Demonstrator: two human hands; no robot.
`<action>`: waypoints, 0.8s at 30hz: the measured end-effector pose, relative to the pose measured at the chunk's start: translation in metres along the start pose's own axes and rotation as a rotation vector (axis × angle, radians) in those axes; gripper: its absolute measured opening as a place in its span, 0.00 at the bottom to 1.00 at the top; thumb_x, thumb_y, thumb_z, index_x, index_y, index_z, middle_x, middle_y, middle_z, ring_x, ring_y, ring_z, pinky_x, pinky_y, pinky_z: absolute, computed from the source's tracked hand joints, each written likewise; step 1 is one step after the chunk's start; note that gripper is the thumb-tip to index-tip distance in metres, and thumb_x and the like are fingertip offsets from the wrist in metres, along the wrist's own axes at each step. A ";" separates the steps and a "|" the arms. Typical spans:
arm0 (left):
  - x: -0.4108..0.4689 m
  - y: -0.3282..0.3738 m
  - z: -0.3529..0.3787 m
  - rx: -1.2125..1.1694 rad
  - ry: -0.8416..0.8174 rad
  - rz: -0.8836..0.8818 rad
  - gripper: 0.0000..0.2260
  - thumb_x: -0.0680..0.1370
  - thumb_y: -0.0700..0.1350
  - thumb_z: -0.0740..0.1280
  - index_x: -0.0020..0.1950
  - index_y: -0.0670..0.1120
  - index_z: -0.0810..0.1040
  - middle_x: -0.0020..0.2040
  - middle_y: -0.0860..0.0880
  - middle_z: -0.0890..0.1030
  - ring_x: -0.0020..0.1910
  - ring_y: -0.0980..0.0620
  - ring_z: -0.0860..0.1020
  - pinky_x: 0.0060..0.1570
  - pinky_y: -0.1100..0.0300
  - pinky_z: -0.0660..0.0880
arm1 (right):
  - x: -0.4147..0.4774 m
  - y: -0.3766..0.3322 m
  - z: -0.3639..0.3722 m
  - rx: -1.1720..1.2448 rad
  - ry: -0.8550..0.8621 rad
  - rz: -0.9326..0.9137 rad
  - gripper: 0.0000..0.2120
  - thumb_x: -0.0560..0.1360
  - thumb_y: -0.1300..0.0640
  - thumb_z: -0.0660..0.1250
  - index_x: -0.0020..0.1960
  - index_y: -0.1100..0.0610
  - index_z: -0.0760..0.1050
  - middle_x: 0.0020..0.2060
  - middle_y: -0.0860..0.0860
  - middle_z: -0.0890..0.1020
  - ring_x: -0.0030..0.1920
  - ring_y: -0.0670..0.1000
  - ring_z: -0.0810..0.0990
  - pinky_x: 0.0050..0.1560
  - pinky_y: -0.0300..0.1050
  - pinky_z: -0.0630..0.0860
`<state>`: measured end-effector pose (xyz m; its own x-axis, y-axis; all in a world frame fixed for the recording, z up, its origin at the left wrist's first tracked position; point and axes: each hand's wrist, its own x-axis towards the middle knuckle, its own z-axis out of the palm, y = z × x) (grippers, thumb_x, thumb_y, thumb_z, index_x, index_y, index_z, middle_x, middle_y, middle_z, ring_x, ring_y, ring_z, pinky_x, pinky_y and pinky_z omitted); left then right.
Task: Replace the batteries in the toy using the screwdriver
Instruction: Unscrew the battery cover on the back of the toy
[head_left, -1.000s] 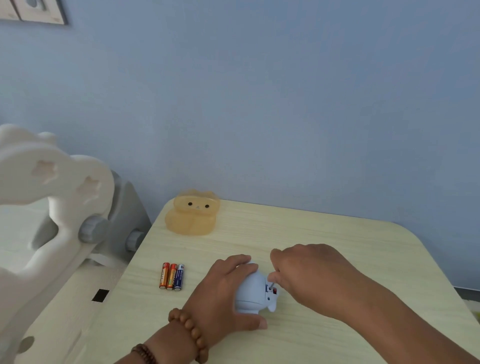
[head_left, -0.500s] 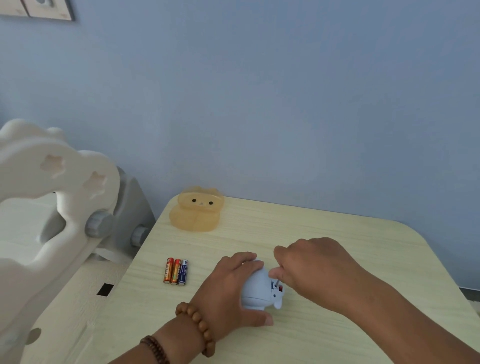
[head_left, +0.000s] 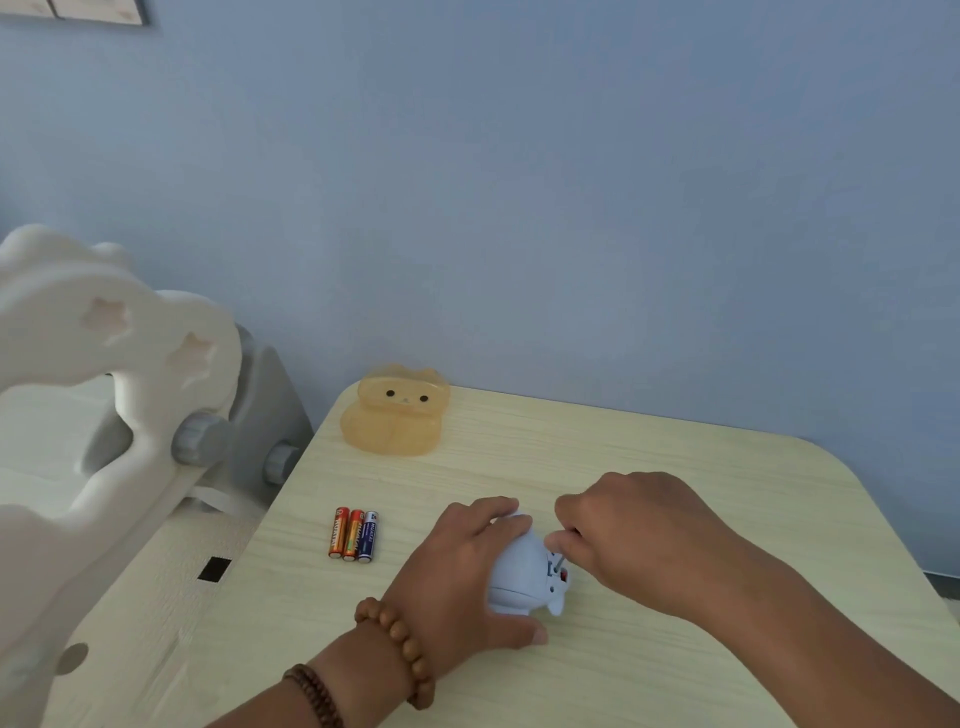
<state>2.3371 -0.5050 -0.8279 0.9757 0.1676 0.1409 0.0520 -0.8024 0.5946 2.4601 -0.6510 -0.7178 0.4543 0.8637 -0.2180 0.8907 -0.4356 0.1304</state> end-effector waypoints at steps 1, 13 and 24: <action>0.000 0.000 0.000 0.006 0.001 0.001 0.45 0.61 0.71 0.70 0.74 0.55 0.65 0.73 0.62 0.59 0.67 0.61 0.60 0.66 0.66 0.64 | 0.001 0.001 0.002 0.011 0.004 0.017 0.23 0.82 0.41 0.53 0.33 0.52 0.61 0.31 0.47 0.66 0.30 0.50 0.66 0.28 0.44 0.58; -0.003 -0.002 -0.006 -0.031 0.021 -0.079 0.44 0.62 0.68 0.74 0.74 0.56 0.65 0.72 0.64 0.60 0.69 0.65 0.61 0.64 0.75 0.55 | -0.034 0.025 0.083 0.491 0.555 0.723 0.26 0.78 0.40 0.63 0.26 0.53 0.73 0.30 0.49 0.72 0.30 0.52 0.74 0.31 0.47 0.73; -0.002 0.000 -0.006 -0.019 0.010 -0.066 0.43 0.62 0.69 0.73 0.73 0.56 0.65 0.72 0.64 0.61 0.69 0.65 0.61 0.64 0.76 0.55 | -0.042 0.012 0.137 0.436 0.536 0.945 0.10 0.70 0.50 0.74 0.34 0.50 0.77 0.36 0.50 0.75 0.40 0.57 0.77 0.30 0.43 0.71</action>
<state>2.3341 -0.5015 -0.8237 0.9682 0.2254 0.1084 0.1121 -0.7785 0.6176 2.4537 -0.7269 -0.8392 0.9662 0.1003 0.2376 0.1801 -0.9218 -0.3434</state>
